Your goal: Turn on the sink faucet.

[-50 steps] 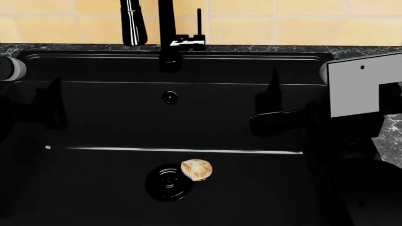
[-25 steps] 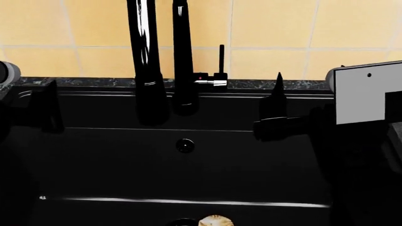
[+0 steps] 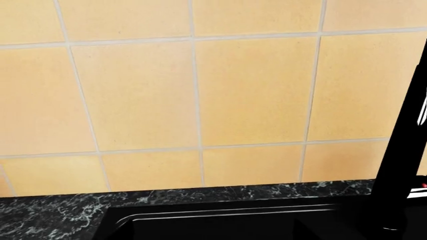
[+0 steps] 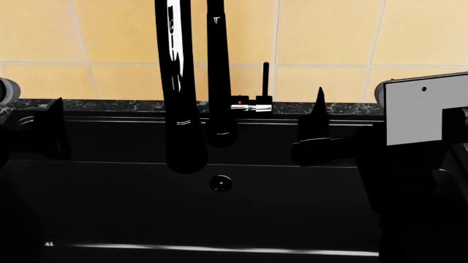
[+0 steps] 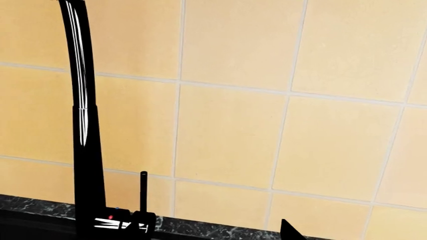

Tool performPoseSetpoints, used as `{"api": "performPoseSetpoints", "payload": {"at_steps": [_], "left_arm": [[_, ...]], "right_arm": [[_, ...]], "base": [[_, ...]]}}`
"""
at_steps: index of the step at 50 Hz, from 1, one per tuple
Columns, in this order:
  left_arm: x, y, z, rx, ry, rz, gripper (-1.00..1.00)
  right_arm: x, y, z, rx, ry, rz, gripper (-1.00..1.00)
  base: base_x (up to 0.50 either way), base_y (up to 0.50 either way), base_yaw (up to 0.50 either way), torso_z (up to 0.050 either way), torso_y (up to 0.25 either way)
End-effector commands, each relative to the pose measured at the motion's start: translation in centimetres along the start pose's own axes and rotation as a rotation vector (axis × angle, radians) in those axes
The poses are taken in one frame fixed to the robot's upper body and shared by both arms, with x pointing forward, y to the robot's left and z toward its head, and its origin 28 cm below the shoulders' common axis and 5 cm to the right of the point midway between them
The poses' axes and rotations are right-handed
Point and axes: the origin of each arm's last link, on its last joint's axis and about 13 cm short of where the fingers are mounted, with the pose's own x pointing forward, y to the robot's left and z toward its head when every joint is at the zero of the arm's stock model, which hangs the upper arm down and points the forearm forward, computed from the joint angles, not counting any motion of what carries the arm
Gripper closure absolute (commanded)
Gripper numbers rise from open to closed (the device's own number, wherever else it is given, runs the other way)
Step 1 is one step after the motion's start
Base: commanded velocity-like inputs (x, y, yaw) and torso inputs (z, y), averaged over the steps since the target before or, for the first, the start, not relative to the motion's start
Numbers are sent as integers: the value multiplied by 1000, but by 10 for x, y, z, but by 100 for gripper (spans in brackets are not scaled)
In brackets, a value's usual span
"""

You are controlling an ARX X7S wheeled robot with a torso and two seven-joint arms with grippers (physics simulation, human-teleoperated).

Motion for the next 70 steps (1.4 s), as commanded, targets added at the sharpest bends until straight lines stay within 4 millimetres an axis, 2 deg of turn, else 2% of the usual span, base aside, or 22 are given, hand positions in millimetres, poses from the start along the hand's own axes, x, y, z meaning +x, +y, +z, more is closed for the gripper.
{"api": "performPoseSetpoints", "payload": {"at_steps": [1,10,22,26,45,50,70], "left_arm": [[-1,1,0,-2,-5,15,-100],[-2,0,0,-8,1,21,-100],[-9,3,4,-2,0,38,-100],[-11,5,10,-10,-30,59,-100],[-11,4,3,0,3,48,-100],[-10,3,2,1,4,48,-100],[-14,7,-1,-12,6,60,-100]], "right_arm": [[8,6,0,10,7,32,-100],[25,17,-2,-10,40,81,-100],[72,33,-11,-8,119,144,-100],[83,35,-14,-12,139,149,-100],[133,42,-25,13,241,177,-100],[139,43,-27,20,257,178,-100],[140,47,-26,62,255,135,-100]], "base": [[0,0,0,0,0],[0,0,0,0,0],[0,0,0,0,0],[0,0,0,0,0],[0,0,0,0,0],[0,0,0,0,0],[0,0,0,0,0]]}}
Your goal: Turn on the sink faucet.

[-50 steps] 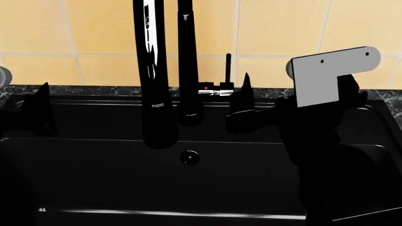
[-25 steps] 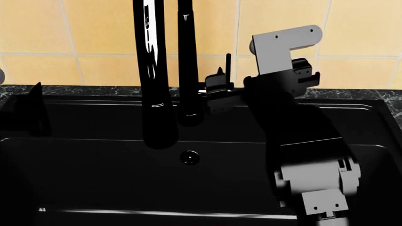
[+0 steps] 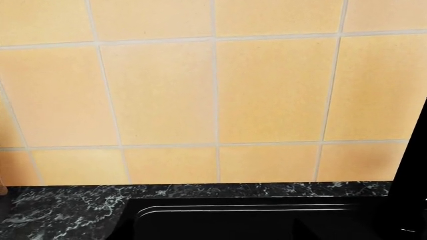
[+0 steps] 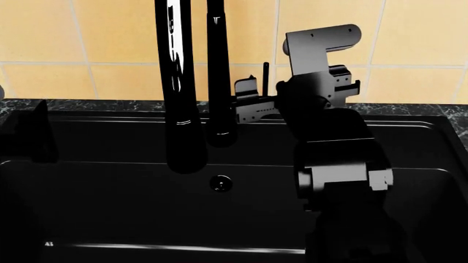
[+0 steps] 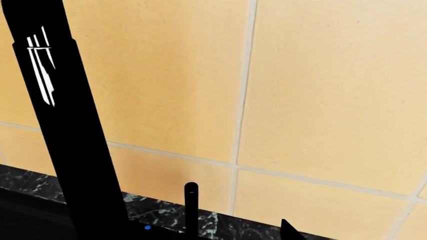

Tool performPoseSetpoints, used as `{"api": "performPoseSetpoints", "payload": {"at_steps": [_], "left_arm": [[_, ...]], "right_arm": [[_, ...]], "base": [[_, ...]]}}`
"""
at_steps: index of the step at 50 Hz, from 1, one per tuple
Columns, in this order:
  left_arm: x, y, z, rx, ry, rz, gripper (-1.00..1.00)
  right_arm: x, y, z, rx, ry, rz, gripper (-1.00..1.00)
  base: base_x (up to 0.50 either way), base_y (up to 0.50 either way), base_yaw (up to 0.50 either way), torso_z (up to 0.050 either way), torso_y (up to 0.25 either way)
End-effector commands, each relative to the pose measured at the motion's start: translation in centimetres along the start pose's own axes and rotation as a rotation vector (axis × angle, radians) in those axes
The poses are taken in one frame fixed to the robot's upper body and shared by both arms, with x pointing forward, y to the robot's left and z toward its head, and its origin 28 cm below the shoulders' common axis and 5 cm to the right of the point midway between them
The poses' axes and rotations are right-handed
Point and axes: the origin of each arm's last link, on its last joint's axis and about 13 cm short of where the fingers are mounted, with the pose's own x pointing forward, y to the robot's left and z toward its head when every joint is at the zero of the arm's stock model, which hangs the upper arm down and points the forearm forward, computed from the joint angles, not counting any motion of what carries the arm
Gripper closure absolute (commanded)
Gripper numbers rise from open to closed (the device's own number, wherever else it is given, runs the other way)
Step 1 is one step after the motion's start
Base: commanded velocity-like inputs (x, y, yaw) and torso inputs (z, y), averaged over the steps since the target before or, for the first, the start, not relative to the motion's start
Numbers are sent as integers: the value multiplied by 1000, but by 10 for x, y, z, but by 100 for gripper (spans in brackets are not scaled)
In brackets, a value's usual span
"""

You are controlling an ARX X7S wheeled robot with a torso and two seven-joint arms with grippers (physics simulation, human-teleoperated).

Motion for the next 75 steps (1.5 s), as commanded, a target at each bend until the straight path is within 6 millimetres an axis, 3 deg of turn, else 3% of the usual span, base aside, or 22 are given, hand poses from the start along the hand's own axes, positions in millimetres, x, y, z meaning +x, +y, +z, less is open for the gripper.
{"api": "performPoseSetpoints", "payload": {"at_steps": [1,9,12,21,41,57,75], "left_arm": [[-2,3,-3,-10,4,7,-100],[-1,5,-5,-18,-4,13,-100],[0,8,-1,-22,-106,16,-100],[-3,9,2,15,-89,-12,-100],[-4,4,11,-11,-101,-11,-100],[-11,12,12,14,-110,-18,-100],[-5,5,3,-8,-72,-12,-100]], "right_arm": [[2,3,0,20,6,-14,-100],[2,6,2,43,8,-11,-100],[2,7,4,40,4,-5,-100],[2,7,7,33,1,-7,-100],[2,5,37,17,-61,-20,-100],[1,5,36,27,-28,-21,-100],[2,8,44,20,-71,-23,-100]], "base": [[0,0,0,0,0],[0,0,0,0,0],[0,0,0,0,0],[0,0,0,11,-155],[0,0,0,6,-81],[0,0,0,0,0],[0,0,0,5,-56]]}}
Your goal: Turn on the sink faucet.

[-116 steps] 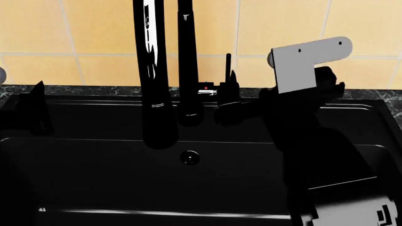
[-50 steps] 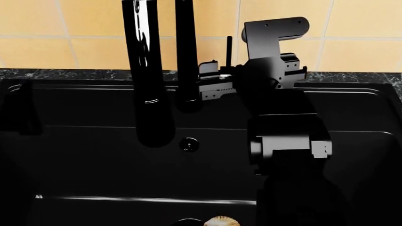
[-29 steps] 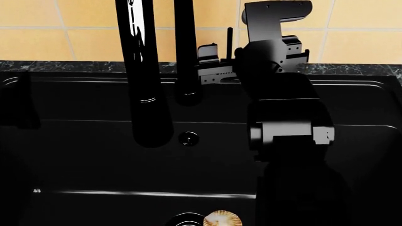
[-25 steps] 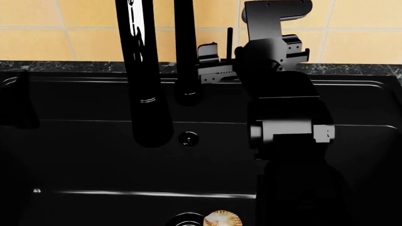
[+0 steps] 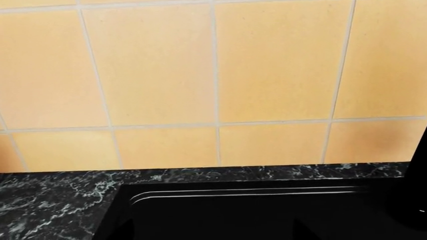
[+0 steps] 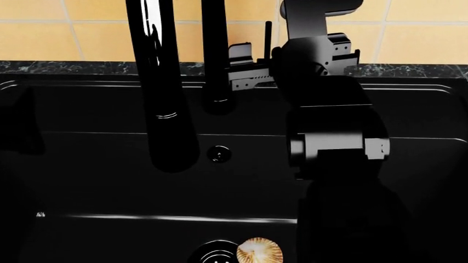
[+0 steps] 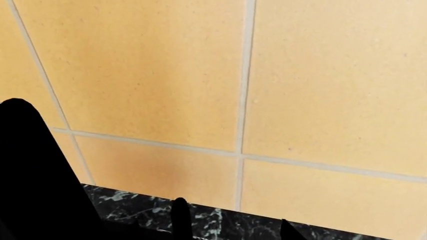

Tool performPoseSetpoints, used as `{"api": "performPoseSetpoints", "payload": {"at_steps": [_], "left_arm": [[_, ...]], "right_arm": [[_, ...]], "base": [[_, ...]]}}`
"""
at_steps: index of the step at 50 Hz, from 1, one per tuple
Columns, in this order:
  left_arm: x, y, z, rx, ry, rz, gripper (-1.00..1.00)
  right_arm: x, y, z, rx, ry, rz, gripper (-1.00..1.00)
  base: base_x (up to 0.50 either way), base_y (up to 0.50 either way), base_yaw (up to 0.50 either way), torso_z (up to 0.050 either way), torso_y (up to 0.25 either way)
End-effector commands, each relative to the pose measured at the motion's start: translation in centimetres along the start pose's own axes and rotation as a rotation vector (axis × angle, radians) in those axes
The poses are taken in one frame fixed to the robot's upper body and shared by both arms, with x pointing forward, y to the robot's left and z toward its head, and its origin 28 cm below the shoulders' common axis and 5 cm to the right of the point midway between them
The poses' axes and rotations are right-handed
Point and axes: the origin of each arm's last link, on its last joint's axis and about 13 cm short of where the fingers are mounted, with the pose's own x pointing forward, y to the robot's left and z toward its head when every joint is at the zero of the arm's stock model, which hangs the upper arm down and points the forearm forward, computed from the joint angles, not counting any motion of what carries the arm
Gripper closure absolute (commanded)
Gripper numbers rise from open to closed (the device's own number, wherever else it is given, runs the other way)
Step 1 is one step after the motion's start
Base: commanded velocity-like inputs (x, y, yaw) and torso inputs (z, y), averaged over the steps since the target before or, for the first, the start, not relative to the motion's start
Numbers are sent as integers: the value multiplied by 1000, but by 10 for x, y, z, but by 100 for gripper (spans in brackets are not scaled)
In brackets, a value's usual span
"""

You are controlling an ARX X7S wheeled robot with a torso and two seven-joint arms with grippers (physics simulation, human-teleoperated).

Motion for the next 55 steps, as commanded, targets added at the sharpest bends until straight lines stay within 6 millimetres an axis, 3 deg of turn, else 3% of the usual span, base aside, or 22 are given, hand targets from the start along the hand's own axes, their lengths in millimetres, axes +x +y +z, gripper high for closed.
{"api": "performPoseSetpoints", "payload": {"at_steps": [1,17,55], "left_arm": [[3,-4,-4,-9,19,2,-100],[0,0,-5,-18,46,9,-100],[-1,0,-4,-24,59,23,-100]], "right_arm": [[0,1,5,0,-25,-8,-100],[-1,-6,0,19,-13,-138,-100],[-4,-20,-7,60,2,-203,-100]], "base": [[0,0,0,0,0],[0,0,0,0,0],[0,0,0,0,0]]}}
